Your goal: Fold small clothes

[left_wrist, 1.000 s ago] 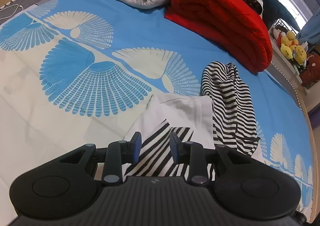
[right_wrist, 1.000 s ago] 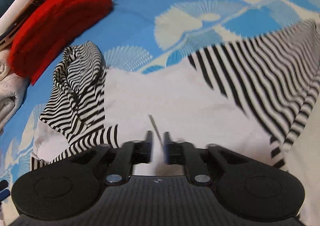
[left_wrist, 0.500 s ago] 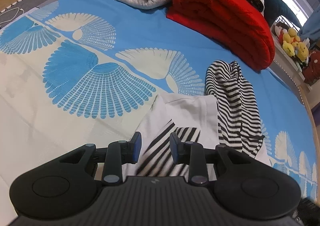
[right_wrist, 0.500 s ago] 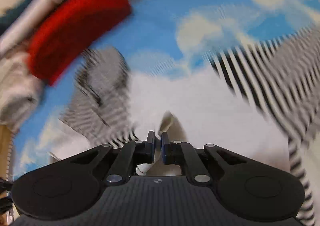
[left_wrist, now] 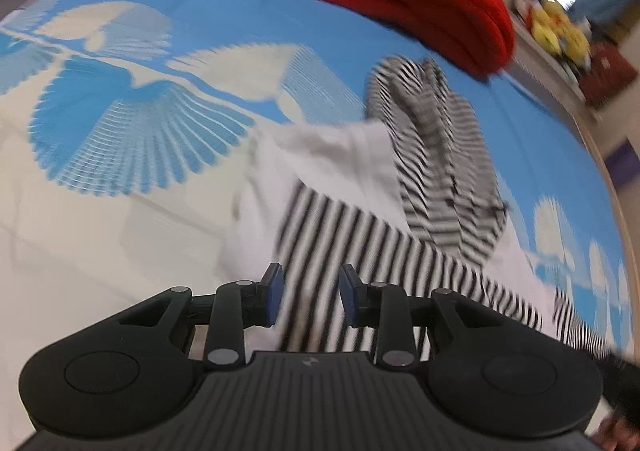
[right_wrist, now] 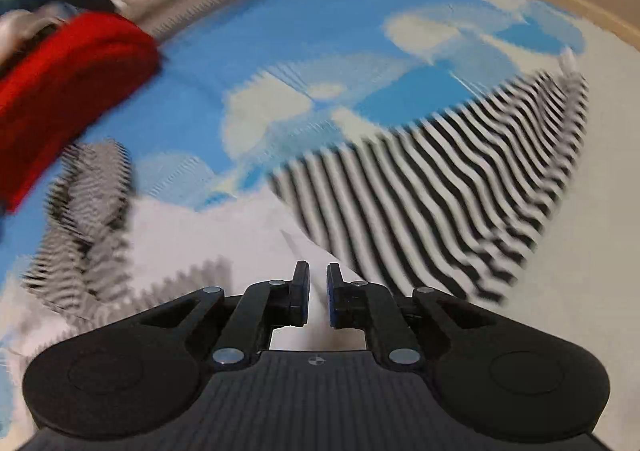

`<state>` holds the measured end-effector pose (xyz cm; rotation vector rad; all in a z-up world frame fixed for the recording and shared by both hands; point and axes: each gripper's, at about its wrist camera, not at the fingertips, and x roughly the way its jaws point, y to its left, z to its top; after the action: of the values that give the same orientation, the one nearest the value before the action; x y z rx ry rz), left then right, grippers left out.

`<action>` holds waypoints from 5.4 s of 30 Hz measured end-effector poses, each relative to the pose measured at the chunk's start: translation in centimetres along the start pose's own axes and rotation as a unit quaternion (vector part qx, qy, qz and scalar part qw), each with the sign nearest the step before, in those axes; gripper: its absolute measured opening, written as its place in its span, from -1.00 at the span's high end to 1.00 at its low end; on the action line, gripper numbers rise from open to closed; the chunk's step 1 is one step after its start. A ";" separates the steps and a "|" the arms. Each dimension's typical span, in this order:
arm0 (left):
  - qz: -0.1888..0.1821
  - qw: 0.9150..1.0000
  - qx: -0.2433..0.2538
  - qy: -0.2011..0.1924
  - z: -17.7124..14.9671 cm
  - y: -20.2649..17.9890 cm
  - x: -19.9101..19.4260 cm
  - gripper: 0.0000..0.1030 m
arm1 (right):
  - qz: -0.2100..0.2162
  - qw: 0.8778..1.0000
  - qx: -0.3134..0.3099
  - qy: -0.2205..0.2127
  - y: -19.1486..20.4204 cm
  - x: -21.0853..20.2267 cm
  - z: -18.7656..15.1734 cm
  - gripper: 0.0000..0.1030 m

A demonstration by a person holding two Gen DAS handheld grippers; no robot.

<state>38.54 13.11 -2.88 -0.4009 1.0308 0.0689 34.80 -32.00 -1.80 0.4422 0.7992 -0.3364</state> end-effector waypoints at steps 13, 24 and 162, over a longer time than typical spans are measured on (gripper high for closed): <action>0.007 0.991 0.072 0.110 -5.3 -2.4 4.9 0.07 | 0.047 0.991 -0.022 0.127 -0.3 3.6 -1.0 0.42; 0.016 0.996 0.090 -0.021 -3.7 -6.1 0.6 -0.01 | 0.038 0.998 -0.012 0.053 -2.2 1.5 2.5 0.42; 0.028 0.999 0.009 0.023 -2.9 1.1 0.7 0.30 | 0.109 0.979 -0.019 0.169 4.0 -1.0 -1.7 0.69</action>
<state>36.27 12.99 -5.06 -0.3581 1.0883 0.1015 34.88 -27.62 -1.09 0.5545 1.0756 -0.0392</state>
